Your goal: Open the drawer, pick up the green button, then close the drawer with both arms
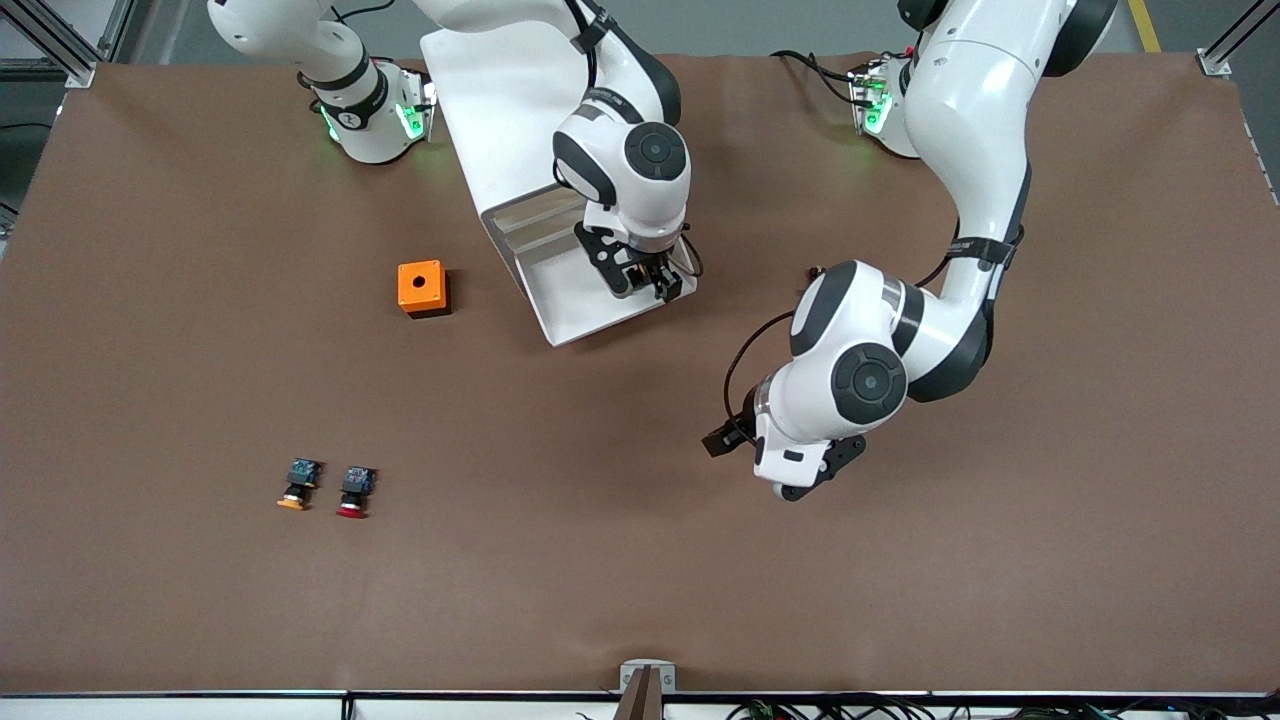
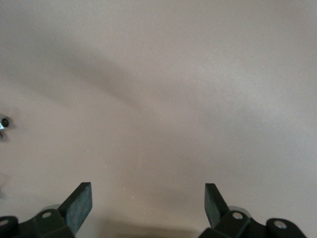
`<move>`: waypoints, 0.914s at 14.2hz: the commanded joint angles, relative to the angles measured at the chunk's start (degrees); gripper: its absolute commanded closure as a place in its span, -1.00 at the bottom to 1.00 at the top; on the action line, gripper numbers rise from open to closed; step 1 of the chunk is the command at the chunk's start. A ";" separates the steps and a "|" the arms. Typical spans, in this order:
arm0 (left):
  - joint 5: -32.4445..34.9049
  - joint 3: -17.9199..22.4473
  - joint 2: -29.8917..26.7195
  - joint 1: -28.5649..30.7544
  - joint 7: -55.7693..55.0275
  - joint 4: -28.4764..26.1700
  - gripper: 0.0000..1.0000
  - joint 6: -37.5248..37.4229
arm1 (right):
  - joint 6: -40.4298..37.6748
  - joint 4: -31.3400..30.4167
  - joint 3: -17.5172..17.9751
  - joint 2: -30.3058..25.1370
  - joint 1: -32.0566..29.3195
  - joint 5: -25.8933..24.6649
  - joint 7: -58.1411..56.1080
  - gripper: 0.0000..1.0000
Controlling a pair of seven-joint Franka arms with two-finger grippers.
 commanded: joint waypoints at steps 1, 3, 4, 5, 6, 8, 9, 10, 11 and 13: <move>2.25 0.73 -1.10 -0.78 0.68 -1.41 -0.99 1.04 | 0.02 0.79 -0.43 0.76 1.20 -0.05 1.67 -0.40; 2.96 0.73 -1.10 -0.78 0.86 -1.50 -0.99 1.13 | -0.07 1.15 -0.43 0.76 1.55 -0.05 1.67 -0.23; 4.18 0.65 -1.10 -0.87 0.86 -1.50 -0.99 1.22 | -0.25 1.50 -0.43 0.76 1.55 -0.05 1.58 -0.04; 5.76 0.56 -1.10 -1.39 0.60 -1.50 -0.99 1.22 | -0.33 1.94 -0.43 0.76 1.29 0.04 1.41 0.27; 6.91 0.47 -1.01 -1.75 0.42 -1.50 -0.99 1.22 | -0.68 2.55 -0.43 0.76 0.94 0.04 1.23 0.62; 7.44 0.47 -0.75 -2.27 0.25 -1.50 -0.99 1.31 | -0.86 3.34 -0.43 0.67 0.06 -0.05 0.70 0.99; 7.53 0.47 -0.66 -2.45 0.25 -1.59 -0.99 1.74 | -0.95 3.69 -0.43 0.67 -0.55 -0.05 -0.26 0.99; 7.71 0.47 -0.75 -2.45 0.16 -2.11 -0.99 2.88 | -1.04 4.13 -0.43 0.59 -1.08 0.04 -2.09 0.99; 7.71 0.30 -0.66 -2.54 0.16 -2.72 -0.99 4.46 | -2.00 4.49 -0.52 0.41 -1.70 0.04 -3.76 0.99; 7.80 -0.05 -0.31 -3.24 0.51 -4.04 -1.00 5.35 | -6.81 7.46 -0.43 0.15 -4.42 0.04 -9.90 0.99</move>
